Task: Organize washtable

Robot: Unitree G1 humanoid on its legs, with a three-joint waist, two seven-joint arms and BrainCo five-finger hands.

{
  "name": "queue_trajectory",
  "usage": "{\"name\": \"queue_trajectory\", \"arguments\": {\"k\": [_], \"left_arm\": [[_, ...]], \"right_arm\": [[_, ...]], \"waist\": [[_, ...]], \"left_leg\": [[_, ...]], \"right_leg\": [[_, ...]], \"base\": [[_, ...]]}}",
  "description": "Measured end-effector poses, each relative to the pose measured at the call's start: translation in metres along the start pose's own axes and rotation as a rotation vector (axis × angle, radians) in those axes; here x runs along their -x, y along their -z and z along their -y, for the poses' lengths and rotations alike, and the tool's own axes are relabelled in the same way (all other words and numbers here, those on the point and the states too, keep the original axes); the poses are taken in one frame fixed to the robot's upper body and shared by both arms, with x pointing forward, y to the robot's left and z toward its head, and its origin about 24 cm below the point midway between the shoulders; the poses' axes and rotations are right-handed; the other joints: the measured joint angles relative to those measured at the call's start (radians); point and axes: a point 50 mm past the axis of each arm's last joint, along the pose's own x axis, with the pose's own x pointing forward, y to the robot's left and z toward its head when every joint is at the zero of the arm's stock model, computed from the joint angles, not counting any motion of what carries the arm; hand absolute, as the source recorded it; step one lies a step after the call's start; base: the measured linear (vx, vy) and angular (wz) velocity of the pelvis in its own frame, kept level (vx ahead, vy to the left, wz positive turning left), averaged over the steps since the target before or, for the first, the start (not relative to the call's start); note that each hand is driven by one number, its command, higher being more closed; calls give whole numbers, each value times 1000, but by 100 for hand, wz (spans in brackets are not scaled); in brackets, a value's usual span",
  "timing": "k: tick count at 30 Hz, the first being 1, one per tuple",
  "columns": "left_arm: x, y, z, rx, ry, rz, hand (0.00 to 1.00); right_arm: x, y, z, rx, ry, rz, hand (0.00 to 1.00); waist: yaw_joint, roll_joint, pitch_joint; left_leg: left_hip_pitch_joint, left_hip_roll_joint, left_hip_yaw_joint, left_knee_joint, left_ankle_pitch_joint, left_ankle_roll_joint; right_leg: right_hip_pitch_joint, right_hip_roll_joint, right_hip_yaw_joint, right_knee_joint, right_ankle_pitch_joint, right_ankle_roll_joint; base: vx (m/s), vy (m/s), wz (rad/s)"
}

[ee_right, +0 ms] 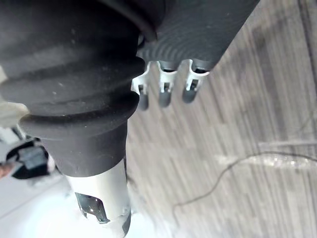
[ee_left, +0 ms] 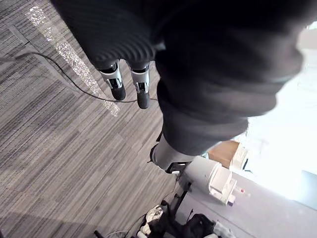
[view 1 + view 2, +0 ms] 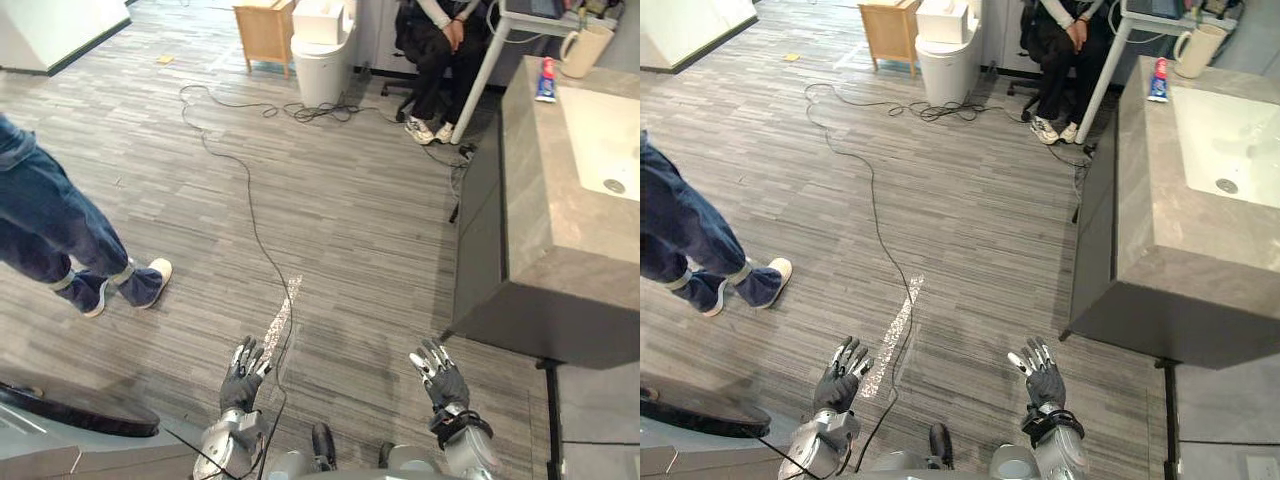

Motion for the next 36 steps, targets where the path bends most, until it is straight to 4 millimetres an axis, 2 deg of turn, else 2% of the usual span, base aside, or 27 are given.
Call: {"name": "queue_trajectory", "arguments": {"k": [2,3,6,7,9,10,11,12,15,17,18,19,20,21,22,23,24,25,26,27,28,29,31,32,33,35,36], "left_arm": [[2,-2,-4,1,-20,8,0],[3,-2,-7,1,-35,9,0],[3,-2,-8,5,-55,8,0],[4,-1,-9,9,-61,4,0],[5,-2,-12,8,-74,10,0],[5,-3,-14,3,-87,8,0],[4,-4,-14,-5,-90,12,0],[3,-5,-15,-13,-87,14,0],[-3,-9,-6,-34,-36,19,0],[-6,-6,-4,-35,-27,6,0],[-8,-4,-1,-35,-18,0,0],[-8,-2,1,-39,-6,-8,0],[-9,0,5,-44,11,-19,0],[-12,-2,8,-50,29,-18,0],[-11,1,10,-49,36,-27,0],[-10,2,10,-51,46,-29,0],[-7,4,8,-51,40,-38,0],[-5,5,6,-52,34,-44,0],[-2,16,7,-11,12,-79,0],[0,20,7,4,8,-93,0],[-2,21,8,15,12,-101,0],[-5,18,9,15,17,-93,0],[-12,10,9,20,17,-54,0],[-12,9,7,23,5,-49,0],[-12,9,5,26,-2,-46,0],[-11,9,4,38,-12,-46,0],[-11,10,5,43,-13,-45,0]], "right_arm": [[0,1,-2,-16,-1,0,0],[0,2,-3,-30,3,-2,0],[0,4,-5,-90,0,-5,0],[0,4,-5,-105,-2,-5,0],[1,7,-9,-104,-24,-20,0],[3,11,-9,-100,-30,-37,0],[5,15,-11,-104,-37,-57,0],[7,18,-11,-115,-38,-68,0],[9,21,-11,-167,-46,-85,0],[10,22,-6,-180,-25,-83,0],[12,23,-5,-191,-19,-86,0],[14,24,-4,-197,-11,-90,0],[16,26,-2,-212,-4,-96,0],[16,26,-2,-210,-4,-96,0],[15,26,-2,-208,-7,-98,0],[15,27,-6,-211,-20,-103,0],[15,28,-9,-209,-33,-110,0],[15,28,-10,-210,-38,-109,0],[9,15,-9,-187,-61,-73,0],[5,5,-10,-164,-83,-44,0],[0,-1,-12,-156,-93,-24,0],[-2,-3,-15,-160,-100,-15,0],[-6,-9,-16,-184,-93,25,0],[-7,-12,-18,-187,-96,43,0],[-8,-14,-17,-187,-95,52,0],[-7,-16,-12,-181,-68,67,0],[-7,-16,-11,-178,-62,69,0]], "waist": [[8,-5,3],[22,-7,6],[24,1,31],[26,7,47],[25,1,75],[23,11,84],[20,9,84],[20,13,85],[6,15,87],[-18,14,89],[-30,12,89],[-37,6,88],[-39,4,86],[-49,13,81],[-58,21,76],[-74,22,68],[-82,3,51],[-88,-12,41],[-65,49,42],[-45,86,39],[-35,105,42],[-34,97,46],[-29,40,55],[-28,22,57],[-24,18,58],[-7,19,60],[-2,22,60]], "left_leg": [[-6,-2,-12,9,-2,3],[-8,-3,-16,16,-8,11],[-4,-4,-45,35,-43,28],[9,-4,-52,43,-57,35],[40,-6,-54,72,-86,51],[44,-2,-59,96,-107,56],[50,7,-64,108,-123,56],[53,12,-65,105,-126,55],[76,30,-64,58,-135,42],[139,23,-60,4,-141,25],[183,15,-63,-22,-147,15],[224,5,-62,-48,-149,11],[261,1,-59,-64,-171,-11],[286,18,-63,-49,-212,-60],[296,36,-59,-26,-231,-91],[265,64,-30,105,-259,-115],[196,89,12,332,-282,-120],[160,104,41,476,-280,-118],[87,198,72,756,-227,-59],[39,266,75,922,-150,-37],[-8,314,72,1040,-149,-27],[-49,339,73,1104,-159,-13],[-123,365,88,1156,-188,24],[-157,376,101,1107,-196,20],[-176,377,108,1071,-204,7],[-252,367,79,816,-218,-30],[-267,334,29,679,-202,-56]], "right_leg": [[2,-2,-4,1,2,2],[2,-3,-8,7,2,3],[-14,-15,-22,96,1,3],[-50,-31,-21,203,0,2],[-138,-66,-10,425,13,-35],[-203,-68,11,552,-17,-51],[-252,-60,13,603,-49,-44],[-276,-52,10,598,-62,-40],[-377,11,12,336,-58,-11],[-392,39,5,73,56,21],[-395,39,-10,14,97,35],[-406,38,-26,-4,128,24],[-427,41,-38,2,155,-9],[-440,51,-71,31,173,-47],[-441,63,-88,52,174,-68],[-416,95,-127,52,201,-118],[-368,123,-146,21,243,-158],[-331,137,-145,9,273,-188],[-274,213,-128,2,212,-229],[-240,260,-79,-1,175,-238],[-206,288,-50,-3,154,-245],[-169,295,-24,-14,142,-240],[-31,264,66,-95,128,-223],[31,243,117,-129,124,-216],[54,233,141,-140,117,-209],[113,198,229,-143,58,-173],[129,180,257,-129,28,-160]], "base": [[101,-8,22],[62,6,16],[58,39,28],[60,70,18],[110,72,5],[148,64,1],[130,61,0],[179,57,-4],[218,29,-10],[318,5,-8],[418,3,0],[537,-17,4],[454,-36,14],[470,-55,21],[486,-84,38],[802,-198,37],[857,-231,30],[847,-253,-41],[574,-101,-107],[697,-36,-149],[699,20,-113],[689,-13,-74],[614,-5,-75],[561,58,-88],[503,140,-100],[478,257,-105],[503,359,-100]]}}
